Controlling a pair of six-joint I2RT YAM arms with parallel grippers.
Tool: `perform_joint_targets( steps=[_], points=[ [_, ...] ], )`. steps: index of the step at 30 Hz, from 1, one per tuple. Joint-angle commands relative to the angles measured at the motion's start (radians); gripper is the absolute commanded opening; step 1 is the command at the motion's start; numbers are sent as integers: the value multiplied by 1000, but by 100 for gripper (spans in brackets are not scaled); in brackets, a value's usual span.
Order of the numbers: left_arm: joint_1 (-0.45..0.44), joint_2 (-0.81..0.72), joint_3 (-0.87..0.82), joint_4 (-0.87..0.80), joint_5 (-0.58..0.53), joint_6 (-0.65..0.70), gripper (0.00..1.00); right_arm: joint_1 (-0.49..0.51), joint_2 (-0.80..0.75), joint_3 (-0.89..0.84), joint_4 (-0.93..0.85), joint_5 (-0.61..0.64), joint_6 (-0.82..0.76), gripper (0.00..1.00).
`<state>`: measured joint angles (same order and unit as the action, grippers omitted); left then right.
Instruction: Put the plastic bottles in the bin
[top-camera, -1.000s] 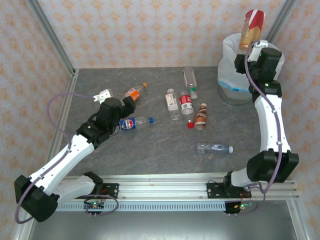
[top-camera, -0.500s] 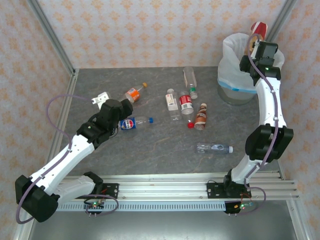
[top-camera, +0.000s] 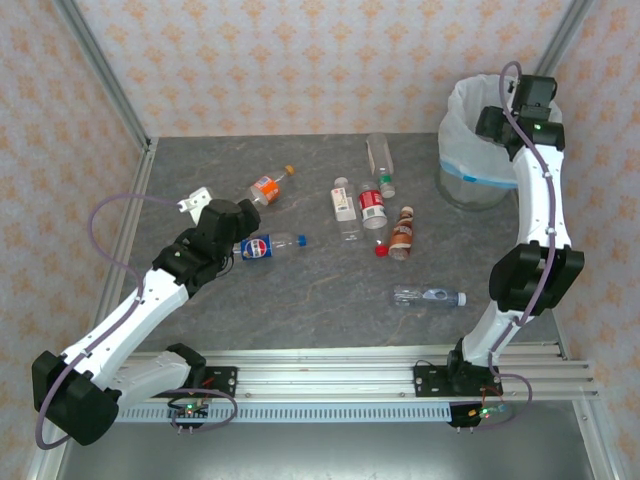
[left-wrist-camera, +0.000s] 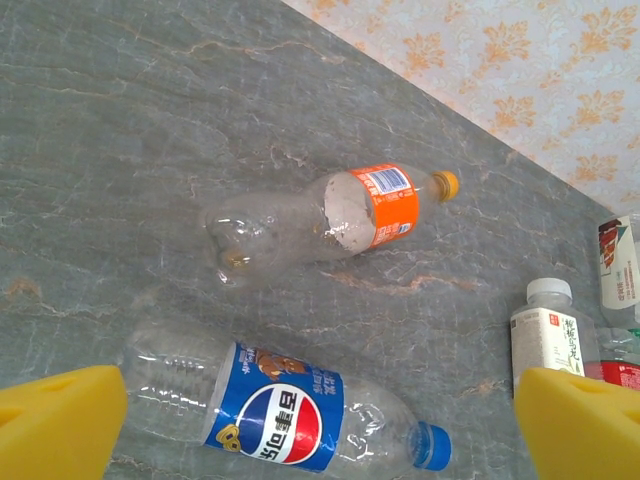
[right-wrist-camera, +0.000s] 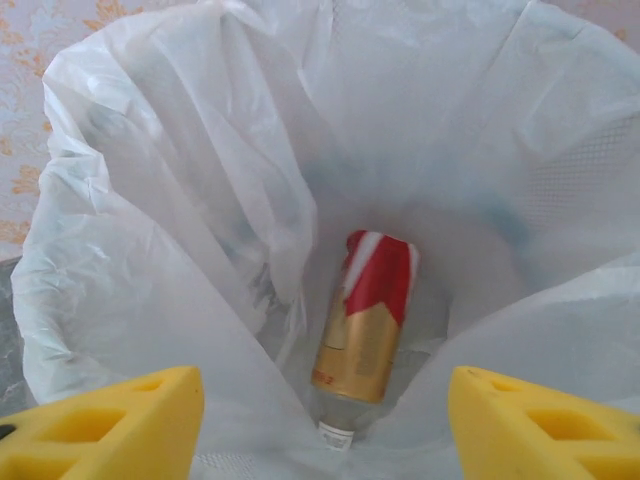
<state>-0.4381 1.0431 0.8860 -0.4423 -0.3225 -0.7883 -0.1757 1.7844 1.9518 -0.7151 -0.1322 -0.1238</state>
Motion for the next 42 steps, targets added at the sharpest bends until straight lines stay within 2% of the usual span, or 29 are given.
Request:
perform_joint_targets(
  steps=[1, 6, 10, 14, 20, 24, 25, 26, 27, 29, 31, 35, 39, 42],
  points=[
    [11, 5, -15, -27, -23, -21, 100, -4, 5, 46, -43, 18, 21, 68],
    [17, 9, -24, -23, -21, -27, 100, -4, -29, 55, -61, -18, 48, 71],
    [21, 25, -31, -11, -12, -35, 100, -4, -116, -18, -44, -67, 68, 74],
    [26, 51, -31, 9, 5, -37, 100, -4, -234, -174, 17, -106, 105, 77],
    [31, 100, -9, 21, 35, -35, 100, 4, -422, -457, 141, -264, 186, 81],
    [32, 123, -1, 31, 45, -35, 100, 18, -492, -588, 199, -323, 232, 82],
    [31, 128, 1, 31, 49, -33, 100, 24, -503, -612, 199, -337, 234, 84],
    [31, 133, 3, 32, 53, -32, 100, 30, -512, -633, 190, -356, 226, 96],
    [30, 136, 4, 32, 55, -30, 100, 35, -515, -647, 178, -404, 193, 99],
    [30, 146, 6, 34, 62, -28, 100, 64, -527, -675, 131, -534, 49, 99],
    [32, 154, 7, 38, 62, -25, 100, 113, -525, -686, 77, -557, -88, 99],
    [33, 178, 19, 45, 75, -17, 100, 169, -495, -710, -29, -465, -312, 99],
    [36, 193, 39, 30, 78, 1, 100, 202, -491, -757, -168, -442, -521, 99],
    [39, 198, 34, 30, 71, 2, 100, 268, -512, -802, -261, -349, -646, 99]
  ],
)
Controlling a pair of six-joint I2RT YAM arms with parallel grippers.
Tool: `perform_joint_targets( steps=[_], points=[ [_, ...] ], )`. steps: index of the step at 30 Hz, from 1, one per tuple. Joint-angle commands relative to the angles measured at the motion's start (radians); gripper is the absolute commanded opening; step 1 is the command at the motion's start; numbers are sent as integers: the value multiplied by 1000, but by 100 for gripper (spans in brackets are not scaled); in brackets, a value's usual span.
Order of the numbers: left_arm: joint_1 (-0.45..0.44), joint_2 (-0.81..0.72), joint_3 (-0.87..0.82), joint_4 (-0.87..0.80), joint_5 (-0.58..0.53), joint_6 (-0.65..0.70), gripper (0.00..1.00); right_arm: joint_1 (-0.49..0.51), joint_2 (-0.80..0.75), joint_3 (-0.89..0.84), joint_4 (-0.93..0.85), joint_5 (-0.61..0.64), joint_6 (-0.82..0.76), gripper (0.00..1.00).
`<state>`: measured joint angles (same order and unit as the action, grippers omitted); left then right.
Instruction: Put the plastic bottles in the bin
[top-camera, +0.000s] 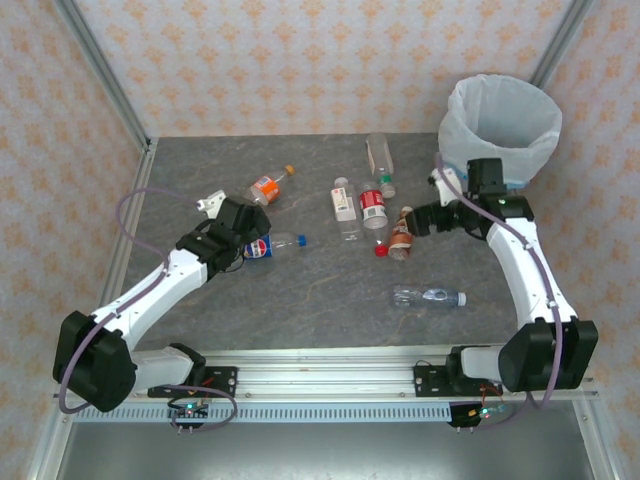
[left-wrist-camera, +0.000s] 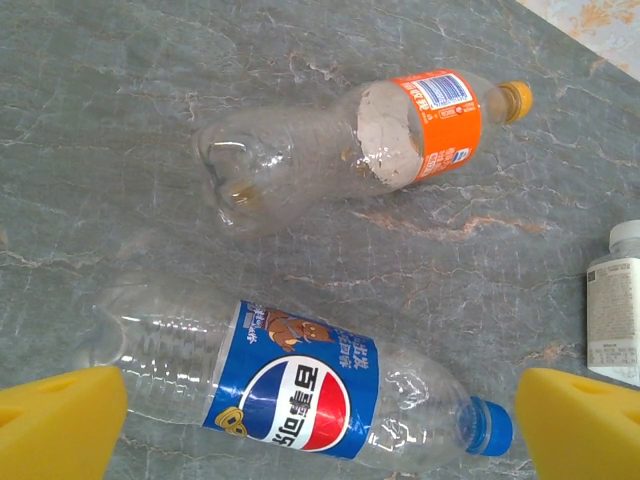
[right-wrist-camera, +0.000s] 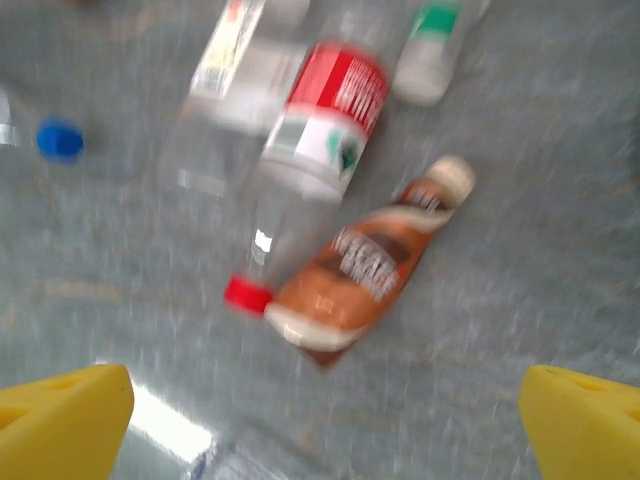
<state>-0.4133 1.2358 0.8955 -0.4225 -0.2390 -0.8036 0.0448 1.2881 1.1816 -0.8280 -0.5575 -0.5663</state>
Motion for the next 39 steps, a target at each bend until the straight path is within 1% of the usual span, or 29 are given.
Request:
perform_joint_targets(
  steps=[1, 3, 5, 8, 10, 12, 16, 20, 22, 24, 26, 28, 30, 32, 33, 35, 39],
  points=[
    [23, 6, 21, 17, 0, 9, 100, 68, -17, -42, -165, 120, -215, 99],
    [47, 4, 5, 43, 56, -11, 100, 101, -27, -71, -170, 209, -228, 99],
    [59, -3, -13, 61, 77, -31, 100, 133, -43, -114, -162, 284, -238, 99],
    [62, -28, -32, 65, 59, -40, 100, 169, -61, -145, -211, 310, -259, 99],
    [64, -45, -38, 53, 41, -37, 100, 183, -74, -159, -242, 298, -254, 100],
    [65, -61, -42, 42, 21, -34, 100, 202, -98, -195, -243, 312, -271, 99],
    [65, -93, -62, 31, -3, -40, 100, 243, -162, -301, -211, 438, -319, 99],
    [66, -112, -88, 20, -20, -66, 100, 260, -173, -370, -191, 539, -349, 99],
    [66, -115, -101, 24, -19, -77, 100, 266, -177, -395, -181, 537, -372, 99],
    [66, -115, -108, 21, -19, -85, 100, 267, -182, -409, -176, 500, -383, 99],
    [67, -113, -107, 18, -19, -92, 100, 270, -189, -423, -143, 462, -366, 100],
    [67, -113, -109, 18, -19, -94, 100, 275, -183, -437, -109, 450, -344, 100],
    [67, -113, -109, 19, -19, -94, 100, 287, -164, -462, -85, 472, -340, 100],
    [66, -113, -108, 21, -19, -94, 100, 311, -145, -488, -53, 523, -357, 100],
    [66, -111, -107, 19, -18, -94, 100, 318, -138, -494, -43, 531, -360, 100],
    [67, -108, -108, 19, -15, -96, 100, 328, -126, -487, -23, 535, -341, 96],
    [67, -102, -108, 20, -12, -102, 100, 348, -109, -501, 23, 543, -340, 95]
  ],
)
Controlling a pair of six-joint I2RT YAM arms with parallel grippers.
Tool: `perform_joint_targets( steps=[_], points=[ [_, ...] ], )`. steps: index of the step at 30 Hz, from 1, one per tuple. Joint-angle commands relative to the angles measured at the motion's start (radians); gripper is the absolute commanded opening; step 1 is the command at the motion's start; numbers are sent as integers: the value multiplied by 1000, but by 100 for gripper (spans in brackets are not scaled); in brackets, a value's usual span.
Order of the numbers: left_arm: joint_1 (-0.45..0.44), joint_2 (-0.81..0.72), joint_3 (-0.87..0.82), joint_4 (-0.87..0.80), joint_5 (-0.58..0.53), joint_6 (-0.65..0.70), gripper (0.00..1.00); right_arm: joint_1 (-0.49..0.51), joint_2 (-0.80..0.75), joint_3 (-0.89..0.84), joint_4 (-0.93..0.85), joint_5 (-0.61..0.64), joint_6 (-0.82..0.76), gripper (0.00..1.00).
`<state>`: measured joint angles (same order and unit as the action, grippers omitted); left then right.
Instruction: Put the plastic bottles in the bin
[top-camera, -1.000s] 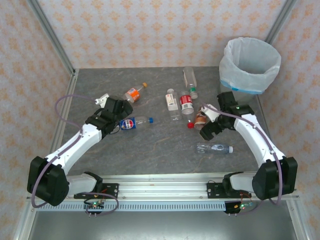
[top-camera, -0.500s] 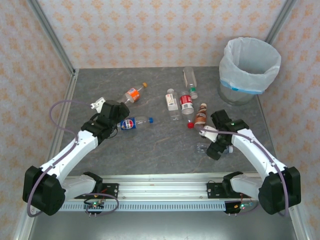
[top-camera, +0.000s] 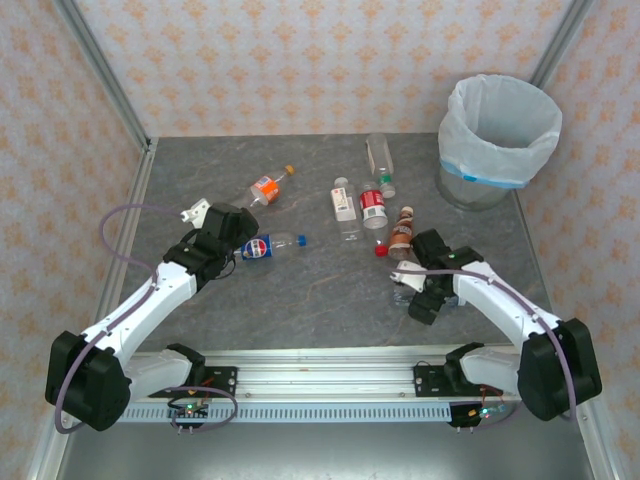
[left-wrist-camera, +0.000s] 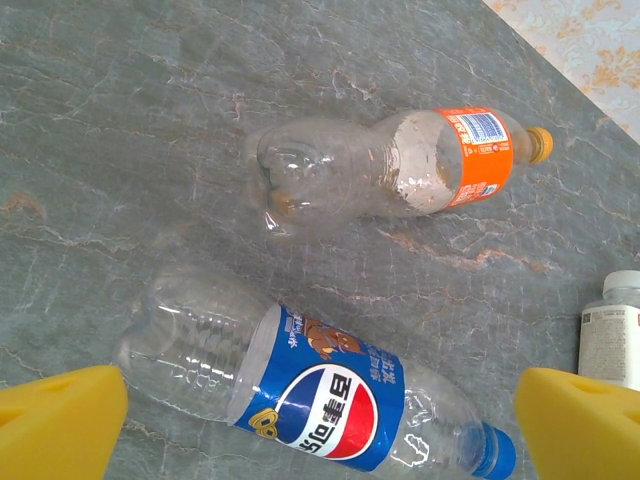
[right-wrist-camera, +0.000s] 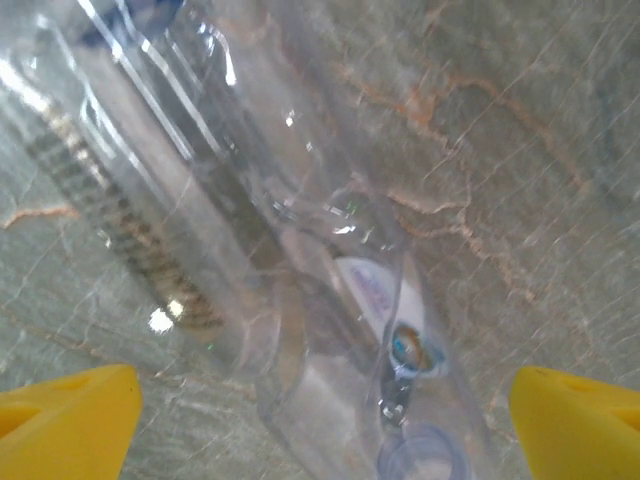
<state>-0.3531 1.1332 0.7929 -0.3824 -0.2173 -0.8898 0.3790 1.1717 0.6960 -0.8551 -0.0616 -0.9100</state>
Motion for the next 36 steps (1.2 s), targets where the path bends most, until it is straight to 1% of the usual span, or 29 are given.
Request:
perform_joint_targets(
  steps=[1, 5, 8, 15, 17, 19, 23, 26, 29, 33, 36],
  points=[
    [6, 3, -3, -20, -31, -17, 100, 24, 32, -27, 64, 66, -11, 96],
    [6, 16, 1, -18, -21, -18, 100, 58, 62, -85, 161, 161, -86, 99],
    [6, 20, -2, -14, -17, -25, 100, 61, 71, -96, 202, 151, -106, 98],
    [6, 20, -15, -9, -10, -29, 100, 63, 114, -97, 205, 100, -107, 95],
    [7, 19, -19, -7, -10, -31, 100, 63, 130, -88, 193, 84, -101, 91],
    [6, 18, -22, -4, -12, -34, 100, 64, 151, -78, 180, 77, -91, 86],
    [6, 14, -26, 2, -7, -31, 100, 64, 172, -82, 191, 94, -91, 77],
    [7, 10, -27, -6, -8, -28, 100, 64, 160, -87, 205, 100, -95, 73],
    [7, 2, -32, -14, -14, -26, 100, 64, 133, -82, 205, 101, -94, 66],
    [6, -12, -41, -12, -23, -33, 100, 63, 104, -82, 207, 122, -90, 55],
    [6, -12, -44, -9, -25, -38, 100, 64, 80, -83, 202, 137, -90, 54]
  ],
)
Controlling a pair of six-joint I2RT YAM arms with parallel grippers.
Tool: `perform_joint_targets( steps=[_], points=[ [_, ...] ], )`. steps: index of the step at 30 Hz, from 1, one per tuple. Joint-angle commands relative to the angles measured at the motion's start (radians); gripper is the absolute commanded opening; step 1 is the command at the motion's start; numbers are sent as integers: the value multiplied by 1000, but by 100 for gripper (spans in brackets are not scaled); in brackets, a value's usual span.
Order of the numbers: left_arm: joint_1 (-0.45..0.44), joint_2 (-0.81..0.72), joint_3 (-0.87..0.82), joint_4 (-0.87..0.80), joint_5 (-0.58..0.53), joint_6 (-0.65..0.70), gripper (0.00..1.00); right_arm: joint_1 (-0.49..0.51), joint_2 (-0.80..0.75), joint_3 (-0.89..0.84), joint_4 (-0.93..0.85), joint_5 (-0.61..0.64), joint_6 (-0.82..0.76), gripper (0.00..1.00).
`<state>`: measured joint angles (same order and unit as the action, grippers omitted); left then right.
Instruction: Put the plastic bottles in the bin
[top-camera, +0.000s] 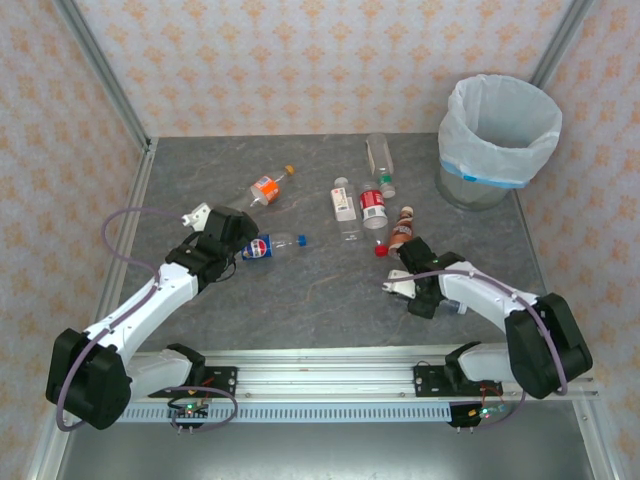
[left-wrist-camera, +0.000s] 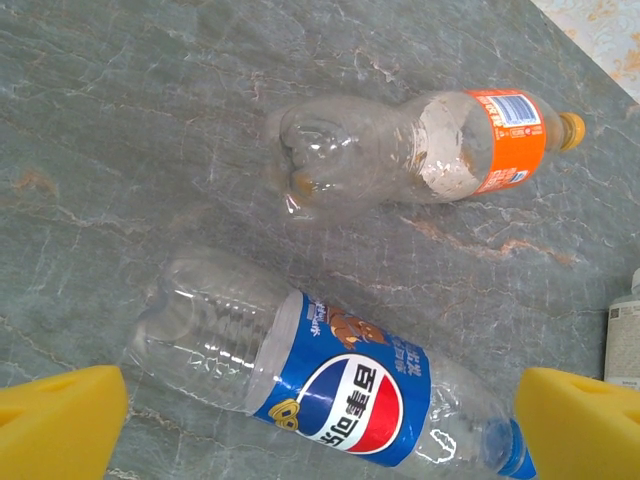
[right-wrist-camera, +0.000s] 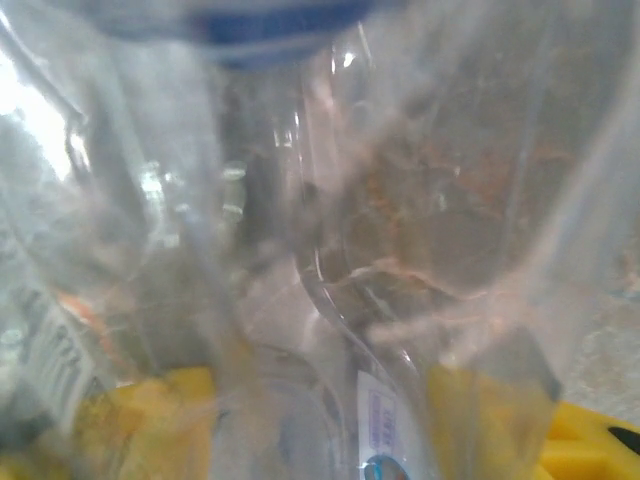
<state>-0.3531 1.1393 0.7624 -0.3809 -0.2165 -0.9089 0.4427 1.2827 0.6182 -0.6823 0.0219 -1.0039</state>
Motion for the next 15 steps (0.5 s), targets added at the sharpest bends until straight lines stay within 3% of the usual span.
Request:
perform_joint_targets(
  steps=[1, 15],
  points=[
    [6, -18, -14, -8, -26, -21, 100, -1, -38, -2, 24, 53, 6, 53],
    [6, 0, -2, 2, -8, -28, 100, 0, -171, -11, 29, 11, 70, 44]
  ],
)
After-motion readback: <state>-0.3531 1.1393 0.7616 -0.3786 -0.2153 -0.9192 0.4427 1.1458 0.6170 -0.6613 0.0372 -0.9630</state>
